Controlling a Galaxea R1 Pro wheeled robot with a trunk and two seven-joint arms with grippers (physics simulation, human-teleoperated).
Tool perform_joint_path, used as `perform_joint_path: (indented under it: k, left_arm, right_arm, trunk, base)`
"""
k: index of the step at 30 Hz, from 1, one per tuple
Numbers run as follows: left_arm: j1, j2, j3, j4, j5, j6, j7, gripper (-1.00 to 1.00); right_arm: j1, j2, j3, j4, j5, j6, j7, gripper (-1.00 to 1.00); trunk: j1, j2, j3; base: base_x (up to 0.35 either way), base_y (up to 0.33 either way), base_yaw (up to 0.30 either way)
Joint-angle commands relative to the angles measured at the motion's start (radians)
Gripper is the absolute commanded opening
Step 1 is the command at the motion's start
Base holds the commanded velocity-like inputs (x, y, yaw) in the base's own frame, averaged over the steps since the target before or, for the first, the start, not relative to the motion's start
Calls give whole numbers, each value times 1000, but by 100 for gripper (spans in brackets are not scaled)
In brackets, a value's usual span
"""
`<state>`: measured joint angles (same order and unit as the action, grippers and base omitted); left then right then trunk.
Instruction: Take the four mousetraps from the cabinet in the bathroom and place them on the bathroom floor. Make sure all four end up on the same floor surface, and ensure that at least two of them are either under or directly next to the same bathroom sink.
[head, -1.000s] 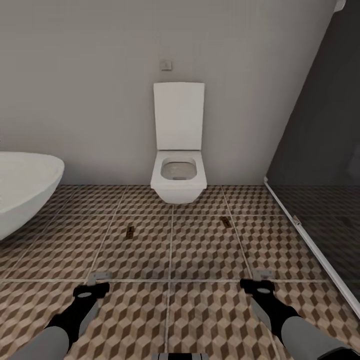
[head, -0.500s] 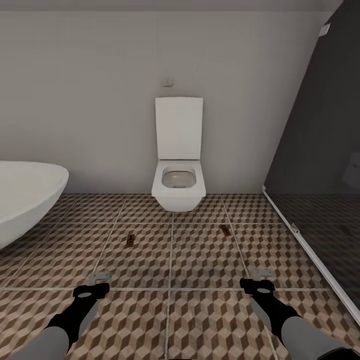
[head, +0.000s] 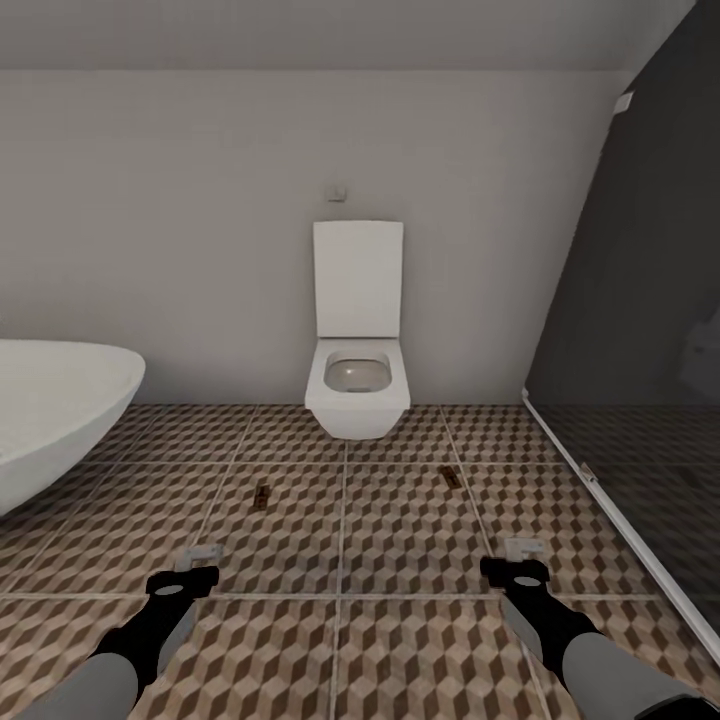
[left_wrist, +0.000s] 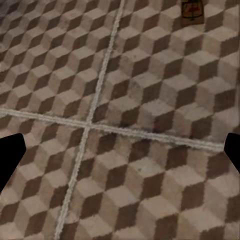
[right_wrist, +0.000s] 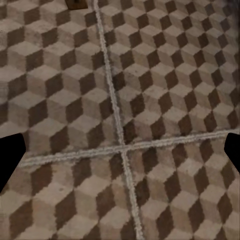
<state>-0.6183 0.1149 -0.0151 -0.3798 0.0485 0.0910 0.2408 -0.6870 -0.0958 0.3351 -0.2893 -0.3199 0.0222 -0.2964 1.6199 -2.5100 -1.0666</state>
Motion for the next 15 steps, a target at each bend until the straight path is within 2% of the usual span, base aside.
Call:
perform_joint_path:
  k: [1, 15]
  left_arm:
    - [0, 0, -2, -2, 5, 6, 3, 100]
    - [0, 0, -2, -1, 7, 6, 2, 100]
  right_arm:
    - [0, -1, 8, -1, -8, 2, -6, 100]
    - [0, -1, 8, -1, -8, 4, -6, 100]
  trunk:
    - [-1, 0, 3]
    - [-7, 3, 57]
  base:
    - [0, 0, 0]
    - [0, 0, 0]
